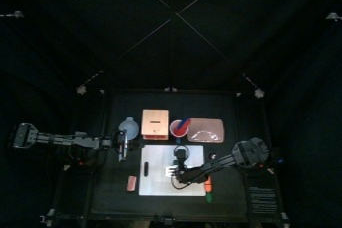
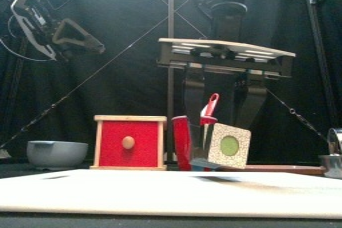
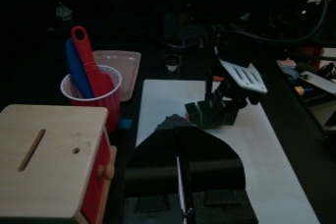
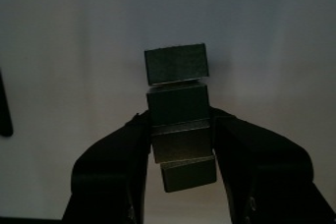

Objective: Place sushi on board then cut the sushi with the knife then place the pieces on the plate
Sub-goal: Pick knife at handle with right hand

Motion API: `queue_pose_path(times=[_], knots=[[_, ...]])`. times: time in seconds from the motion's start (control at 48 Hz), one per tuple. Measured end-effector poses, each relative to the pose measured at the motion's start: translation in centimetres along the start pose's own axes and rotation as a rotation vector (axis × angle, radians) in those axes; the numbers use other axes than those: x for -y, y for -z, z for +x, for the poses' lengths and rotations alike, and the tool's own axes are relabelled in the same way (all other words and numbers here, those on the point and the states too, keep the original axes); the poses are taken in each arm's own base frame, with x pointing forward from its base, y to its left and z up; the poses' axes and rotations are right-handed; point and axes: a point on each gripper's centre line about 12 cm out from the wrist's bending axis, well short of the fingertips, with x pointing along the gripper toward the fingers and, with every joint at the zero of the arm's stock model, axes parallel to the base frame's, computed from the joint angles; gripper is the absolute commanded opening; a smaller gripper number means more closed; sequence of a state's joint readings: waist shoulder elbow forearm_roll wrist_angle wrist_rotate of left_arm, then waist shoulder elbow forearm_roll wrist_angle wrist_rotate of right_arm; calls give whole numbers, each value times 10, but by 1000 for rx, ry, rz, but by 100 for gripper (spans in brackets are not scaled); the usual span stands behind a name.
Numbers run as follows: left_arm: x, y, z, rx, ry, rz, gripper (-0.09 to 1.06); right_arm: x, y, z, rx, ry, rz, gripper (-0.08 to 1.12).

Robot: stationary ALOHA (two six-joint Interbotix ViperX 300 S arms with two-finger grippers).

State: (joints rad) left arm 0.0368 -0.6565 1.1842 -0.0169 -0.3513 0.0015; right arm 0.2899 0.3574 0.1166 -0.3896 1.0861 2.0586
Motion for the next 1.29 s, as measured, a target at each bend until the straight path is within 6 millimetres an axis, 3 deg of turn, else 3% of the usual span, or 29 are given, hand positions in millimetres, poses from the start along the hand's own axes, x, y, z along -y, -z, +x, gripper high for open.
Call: queue_pose_path(times=[0.167, 0.417, 0.792, 1.062, 1.292], knots=[[0, -1, -1, 5, 2, 2, -2, -7, 2, 7, 13, 35, 6, 67], [0, 1, -1, -9, 2, 3, -2, -9, 1, 12, 20, 43, 1, 88], [1, 4, -1, -38, 4, 4, -2, -12, -4, 6, 58, 32, -34, 89], [1, 5, -1, -40, 4, 4, -2, -5, -46, -56, 99, -81, -268, 89], [0, 5, -1, -40, 2, 3, -2, 12, -113, -92, 64, -123, -462, 89]])
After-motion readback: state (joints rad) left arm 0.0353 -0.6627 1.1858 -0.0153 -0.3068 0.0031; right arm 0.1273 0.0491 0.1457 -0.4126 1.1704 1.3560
